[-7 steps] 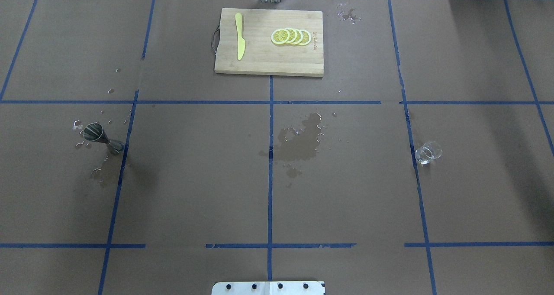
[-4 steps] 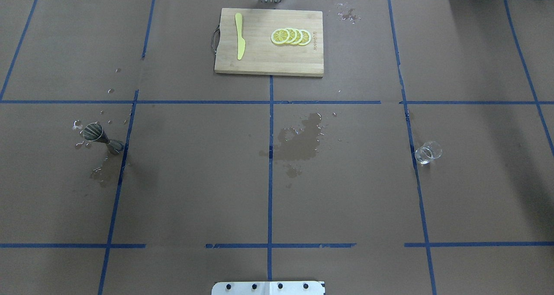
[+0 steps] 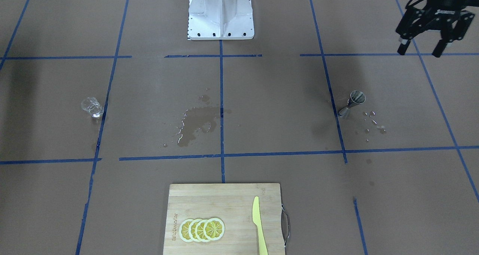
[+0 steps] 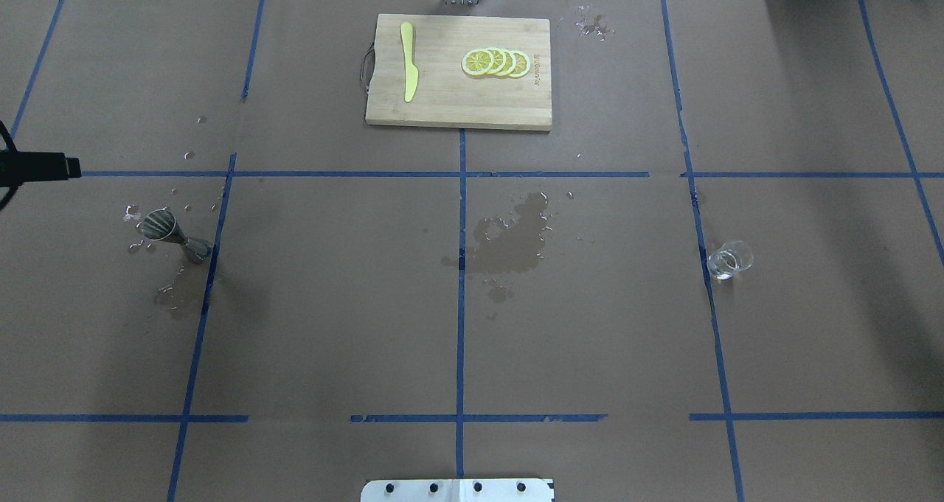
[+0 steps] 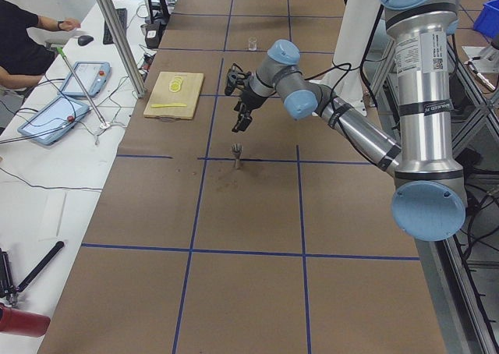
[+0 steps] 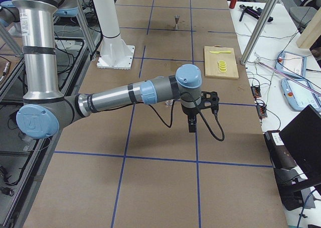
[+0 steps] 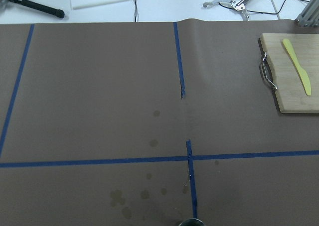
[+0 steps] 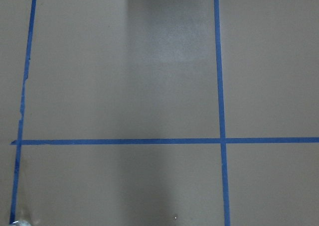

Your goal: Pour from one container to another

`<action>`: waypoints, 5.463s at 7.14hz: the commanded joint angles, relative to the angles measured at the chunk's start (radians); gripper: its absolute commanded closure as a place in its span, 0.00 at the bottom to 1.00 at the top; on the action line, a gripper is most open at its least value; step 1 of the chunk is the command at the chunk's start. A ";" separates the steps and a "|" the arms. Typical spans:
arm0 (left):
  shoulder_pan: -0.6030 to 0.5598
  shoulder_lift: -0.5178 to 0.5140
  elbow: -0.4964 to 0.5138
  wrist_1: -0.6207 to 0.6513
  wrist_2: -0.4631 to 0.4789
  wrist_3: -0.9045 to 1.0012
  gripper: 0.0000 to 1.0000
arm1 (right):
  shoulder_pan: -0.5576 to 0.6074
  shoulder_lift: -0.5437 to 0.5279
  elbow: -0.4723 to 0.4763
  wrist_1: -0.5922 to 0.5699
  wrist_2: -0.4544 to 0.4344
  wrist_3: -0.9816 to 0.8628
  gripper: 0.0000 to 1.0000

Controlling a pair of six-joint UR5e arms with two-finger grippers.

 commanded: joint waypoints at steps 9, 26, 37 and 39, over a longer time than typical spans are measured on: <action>0.643 -0.127 0.460 -0.101 1.065 -0.511 0.00 | -0.597 -0.297 0.468 0.406 -0.488 0.767 0.01; 0.606 -0.200 0.606 -0.108 1.159 -0.511 0.29 | -0.839 -0.356 0.468 0.511 -0.742 0.900 0.00; 0.513 -0.228 0.390 -0.377 1.042 -0.194 1.00 | -1.173 -0.446 0.381 0.701 -1.207 1.018 0.00; 0.517 -0.252 0.402 -0.440 1.032 -0.062 1.00 | -1.256 -0.434 0.264 0.855 -1.374 1.039 0.00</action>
